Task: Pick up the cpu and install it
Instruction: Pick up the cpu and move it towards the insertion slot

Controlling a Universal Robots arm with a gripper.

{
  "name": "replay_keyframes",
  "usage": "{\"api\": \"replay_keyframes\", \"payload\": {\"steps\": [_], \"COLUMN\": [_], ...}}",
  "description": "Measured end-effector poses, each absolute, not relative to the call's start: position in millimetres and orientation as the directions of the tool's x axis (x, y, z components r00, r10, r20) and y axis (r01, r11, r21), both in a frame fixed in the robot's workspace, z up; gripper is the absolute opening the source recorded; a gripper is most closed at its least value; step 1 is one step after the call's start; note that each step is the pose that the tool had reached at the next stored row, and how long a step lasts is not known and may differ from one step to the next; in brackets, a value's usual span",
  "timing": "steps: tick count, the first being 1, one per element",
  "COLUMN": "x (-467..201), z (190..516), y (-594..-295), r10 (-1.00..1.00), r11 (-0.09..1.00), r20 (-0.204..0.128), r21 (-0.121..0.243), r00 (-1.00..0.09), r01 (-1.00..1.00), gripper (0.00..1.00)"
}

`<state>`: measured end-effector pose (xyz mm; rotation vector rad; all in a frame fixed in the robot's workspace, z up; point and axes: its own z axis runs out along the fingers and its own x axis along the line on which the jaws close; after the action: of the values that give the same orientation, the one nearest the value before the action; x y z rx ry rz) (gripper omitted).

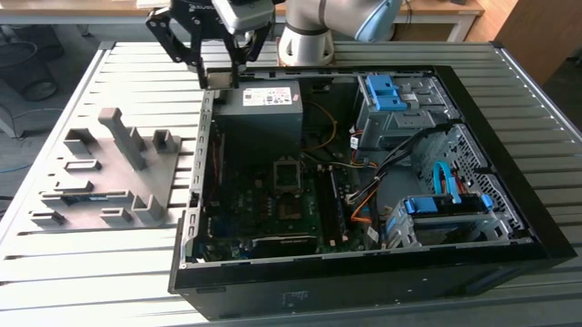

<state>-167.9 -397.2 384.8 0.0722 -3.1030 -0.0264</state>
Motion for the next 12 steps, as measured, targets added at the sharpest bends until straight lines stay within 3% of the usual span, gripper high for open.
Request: {"api": "replay_keyframes", "payload": {"steps": [12], "x": [-128], "z": [385], "y": [-397], "r10": [-0.047], "r11": [0.999], "r20": [0.037], "r21": [0.018], "r00": [-0.998], "r01": [-0.046], "gripper": [0.47]}}
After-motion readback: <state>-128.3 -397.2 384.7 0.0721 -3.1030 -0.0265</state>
